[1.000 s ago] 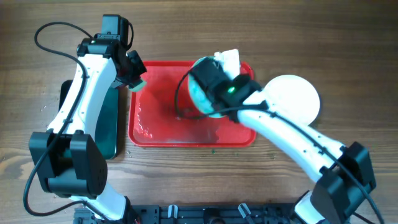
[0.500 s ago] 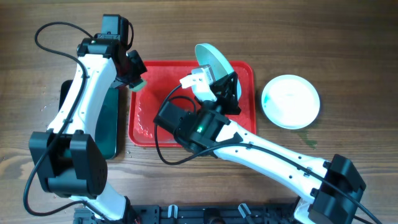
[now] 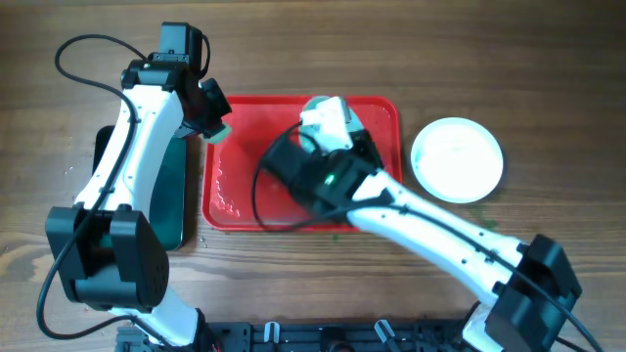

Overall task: Clean dirty plates on tray and stack at the side
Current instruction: 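Carry the plate right with the right gripper and stack it on the pile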

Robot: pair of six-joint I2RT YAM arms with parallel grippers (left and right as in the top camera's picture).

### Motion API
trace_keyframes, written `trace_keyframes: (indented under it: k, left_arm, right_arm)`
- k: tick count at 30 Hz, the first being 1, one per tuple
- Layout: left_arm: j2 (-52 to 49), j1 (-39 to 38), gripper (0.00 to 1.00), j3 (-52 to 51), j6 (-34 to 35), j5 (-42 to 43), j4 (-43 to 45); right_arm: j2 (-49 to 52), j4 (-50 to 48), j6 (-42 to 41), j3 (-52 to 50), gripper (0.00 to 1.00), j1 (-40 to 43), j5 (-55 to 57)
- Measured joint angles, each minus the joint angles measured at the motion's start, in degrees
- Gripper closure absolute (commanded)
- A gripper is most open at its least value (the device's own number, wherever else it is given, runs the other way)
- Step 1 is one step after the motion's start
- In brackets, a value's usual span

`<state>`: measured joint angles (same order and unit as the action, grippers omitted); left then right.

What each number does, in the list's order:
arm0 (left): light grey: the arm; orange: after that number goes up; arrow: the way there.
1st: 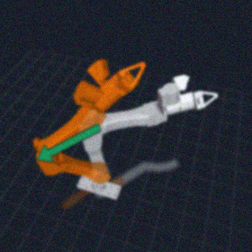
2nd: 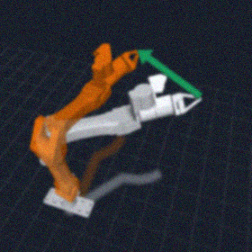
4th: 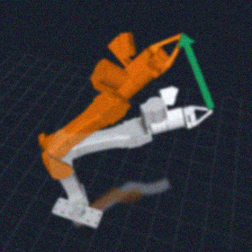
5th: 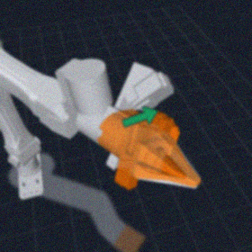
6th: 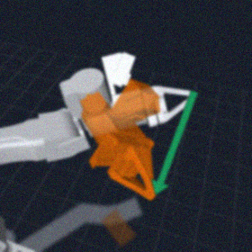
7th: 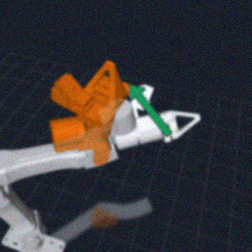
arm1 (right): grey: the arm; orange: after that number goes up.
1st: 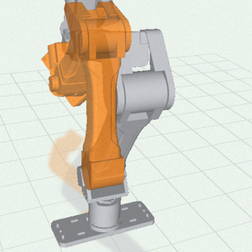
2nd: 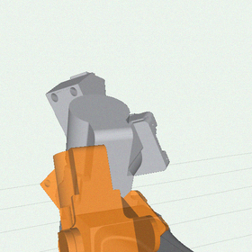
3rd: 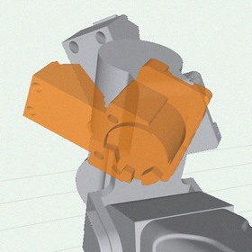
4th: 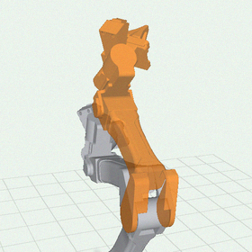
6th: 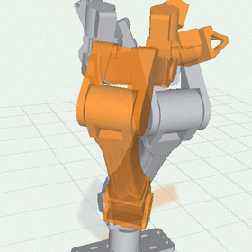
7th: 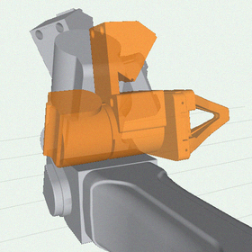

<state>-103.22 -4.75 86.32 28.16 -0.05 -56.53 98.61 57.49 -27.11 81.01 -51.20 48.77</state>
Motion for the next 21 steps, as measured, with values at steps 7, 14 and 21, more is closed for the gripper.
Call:
trace_keyframes:
  k: [7,14,21]
  left_arm:
    - [-0.07,0.00,0.96,0.00,0.00,0.02,0.04]
    - [-0.09,0.00,0.96,0.00,0.00,0.02,1.09]
    - [-0.09,0.00,0.96,0.00,0.00,0.02,1.51]
  right_arm:
    - [0.00,-2.19,7.98,-0.09,0.96,28.59,-47.45]
    - [0.00,-4.44,9.46,-5.51,0.96,59.06,-58.12]
    - [0.00,-13.79,8.90,-16.59,0.96,68.00,-57.46]
